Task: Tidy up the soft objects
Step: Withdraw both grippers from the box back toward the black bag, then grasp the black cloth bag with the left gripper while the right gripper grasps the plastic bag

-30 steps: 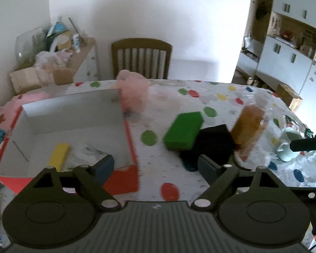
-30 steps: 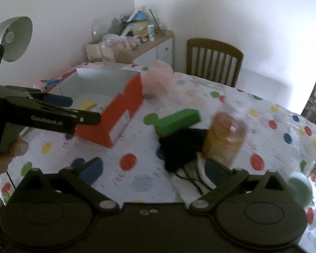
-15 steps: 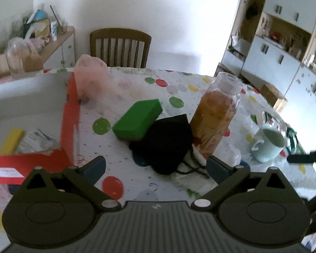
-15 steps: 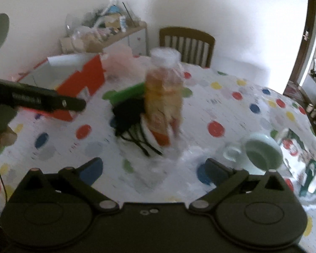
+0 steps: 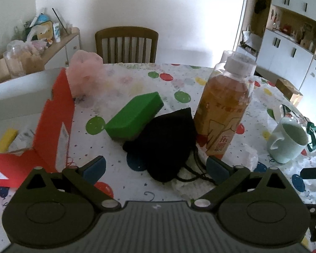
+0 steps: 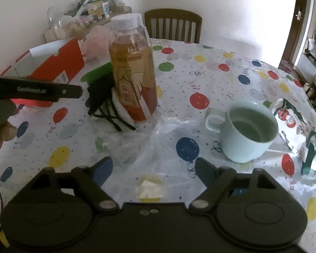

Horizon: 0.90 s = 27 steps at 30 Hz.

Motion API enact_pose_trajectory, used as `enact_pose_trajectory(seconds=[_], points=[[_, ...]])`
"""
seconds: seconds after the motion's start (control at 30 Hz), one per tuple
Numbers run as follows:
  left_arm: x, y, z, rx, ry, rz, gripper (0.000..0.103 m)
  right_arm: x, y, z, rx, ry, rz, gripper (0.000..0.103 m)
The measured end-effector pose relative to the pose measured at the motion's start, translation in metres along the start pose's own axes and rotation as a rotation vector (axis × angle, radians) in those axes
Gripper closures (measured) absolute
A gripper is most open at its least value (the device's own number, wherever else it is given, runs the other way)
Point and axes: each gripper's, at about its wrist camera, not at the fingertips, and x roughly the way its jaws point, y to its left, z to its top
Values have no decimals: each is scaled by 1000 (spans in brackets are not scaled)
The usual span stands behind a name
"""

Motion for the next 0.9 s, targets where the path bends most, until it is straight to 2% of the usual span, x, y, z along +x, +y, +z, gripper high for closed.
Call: enact_pose_trajectory(seconds=[0.27,0.47,0.6,0.7,0.77,0.8,0.9], points=[[31,-5,6,38,12,1,2,32,0,14,-26,41,7,32],[52,-6,4,67,49,-49,11,55,0,18,-34,79,24,37],[63,-4,4,58,87,-89,34,68,0,16,-29,107,28,44],[69,1,4,28,110,-127,42,73,-3,15,-8,116,42,47],[70,5,5,8,118,-154,51,74,-4,15,-4,120,47,50],[71,6,5,1,124,-165,60,75,-4,15,-3,121,49,54],[71,9,5,-16,130,-199,69,74,-5,15,7,119,61,60]])
